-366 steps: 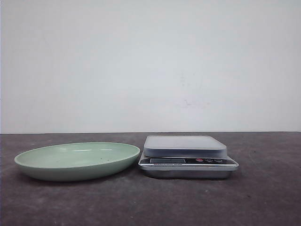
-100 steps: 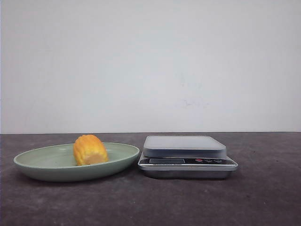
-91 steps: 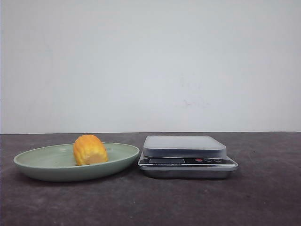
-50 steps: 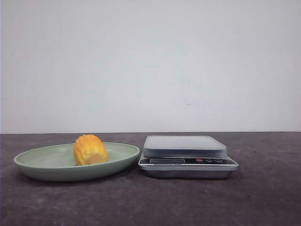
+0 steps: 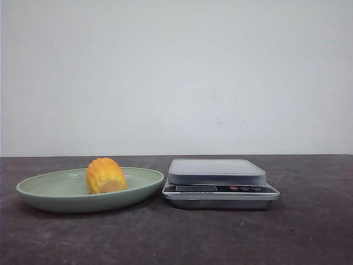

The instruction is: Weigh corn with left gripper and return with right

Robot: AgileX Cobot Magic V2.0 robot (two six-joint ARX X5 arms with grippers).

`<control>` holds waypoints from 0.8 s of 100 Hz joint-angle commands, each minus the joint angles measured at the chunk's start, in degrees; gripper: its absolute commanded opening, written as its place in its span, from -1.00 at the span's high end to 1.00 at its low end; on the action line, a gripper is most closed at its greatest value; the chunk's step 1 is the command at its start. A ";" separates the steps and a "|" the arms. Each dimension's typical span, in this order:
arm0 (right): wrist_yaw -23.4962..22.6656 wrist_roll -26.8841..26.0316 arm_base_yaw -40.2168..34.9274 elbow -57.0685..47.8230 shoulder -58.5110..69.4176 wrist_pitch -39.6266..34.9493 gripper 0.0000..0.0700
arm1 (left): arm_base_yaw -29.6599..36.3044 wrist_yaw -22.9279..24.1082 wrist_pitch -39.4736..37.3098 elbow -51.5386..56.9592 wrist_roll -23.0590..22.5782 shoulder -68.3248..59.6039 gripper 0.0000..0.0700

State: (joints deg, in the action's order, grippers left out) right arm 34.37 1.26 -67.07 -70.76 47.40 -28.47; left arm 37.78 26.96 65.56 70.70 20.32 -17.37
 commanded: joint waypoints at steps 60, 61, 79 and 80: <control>-35.56 2.56 46.51 42.77 -20.55 30.08 0.98 | 0.48 0.11 -0.46 0.72 -0.33 -0.39 1.00; -35.56 2.56 46.97 43.74 -21.35 30.03 0.98 | 0.48 0.11 -0.48 0.72 -0.33 -0.39 1.00; -35.43 1.90 53.66 59.12 -35.65 29.53 0.98 | 0.48 0.09 -0.48 0.72 -0.33 -0.39 1.00; -35.43 1.84 53.96 59.84 -36.30 29.53 0.98 | 0.48 0.09 -0.46 0.72 -0.33 -0.42 1.00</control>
State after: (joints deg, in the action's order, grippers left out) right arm -1.02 3.20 -14.39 -14.90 14.44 0.34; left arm 37.78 26.96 65.56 70.70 20.32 -17.37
